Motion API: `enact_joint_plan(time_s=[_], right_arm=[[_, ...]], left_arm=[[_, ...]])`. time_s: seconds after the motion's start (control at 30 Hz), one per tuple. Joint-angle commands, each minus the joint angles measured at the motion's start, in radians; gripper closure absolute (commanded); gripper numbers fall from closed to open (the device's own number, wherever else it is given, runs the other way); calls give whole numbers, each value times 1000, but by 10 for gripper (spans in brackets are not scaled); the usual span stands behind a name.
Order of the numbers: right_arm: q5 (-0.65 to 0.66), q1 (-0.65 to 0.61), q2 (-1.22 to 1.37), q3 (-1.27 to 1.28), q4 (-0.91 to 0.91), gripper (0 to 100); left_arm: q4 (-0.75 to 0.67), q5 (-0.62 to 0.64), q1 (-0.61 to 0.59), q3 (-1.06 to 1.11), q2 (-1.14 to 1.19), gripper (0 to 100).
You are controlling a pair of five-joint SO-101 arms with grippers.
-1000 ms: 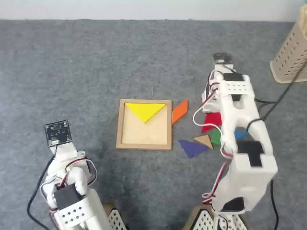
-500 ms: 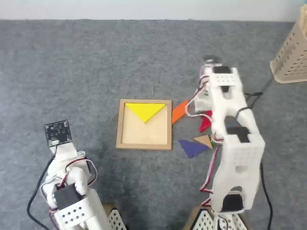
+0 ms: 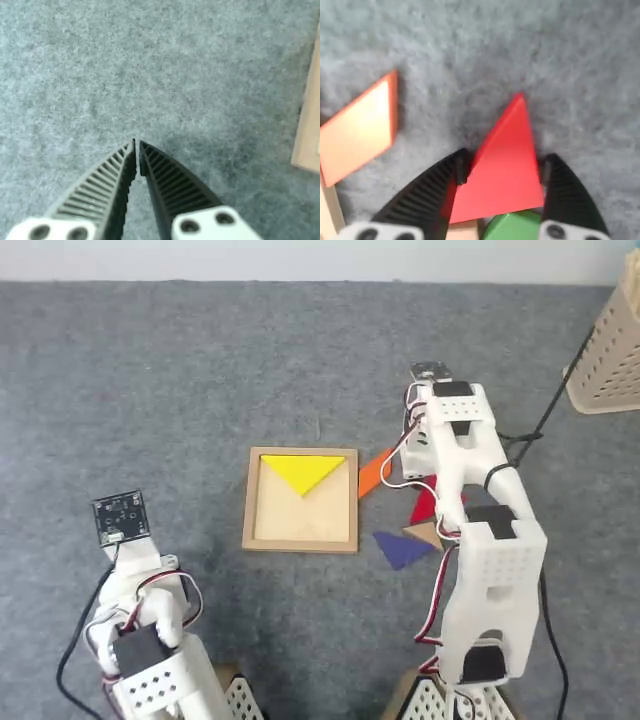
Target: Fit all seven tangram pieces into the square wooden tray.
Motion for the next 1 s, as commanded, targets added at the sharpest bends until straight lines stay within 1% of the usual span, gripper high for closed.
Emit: enact_joint_plan(time_s=[0.0, 0.13, 0.27, 0.4, 0.47, 0.5, 0.6, 0.63, 0.7, 0.8, 0.97], right_arm=[[-17, 1, -33, 15, 4, 822], [-20, 35, -130, 54, -12, 836], [-20, 47, -269, 203, -133, 911], [-15, 38, -429, 362, -242, 927], [-18, 44, -493, 408, -252, 917], [-18, 47, -524, 425, -249, 892], [-18, 54, -596, 470, -217, 771], [-20, 50, -613, 488, -202, 752], [-31, 24, -634, 537, -171, 762], [-46, -7, -621, 623, -183, 786], [-43, -50, -506, 617, -177, 788]], left_arm=[[3, 9, 3, -8, -3, 987], [3, 9, 3, -8, -3, 987], [3, 9, 3, -8, -3, 987], [3, 9, 3, -8, -3, 987], [3, 9, 3, -8, -3, 987], [3, 9, 3, -8, -3, 987], [3, 9, 3, -8, -3, 987], [3, 9, 3, -8, -3, 987], [3, 9, 3, -8, -3, 987], [3, 9, 3, -8, -3, 987], [3, 9, 3, -8, -3, 987]])
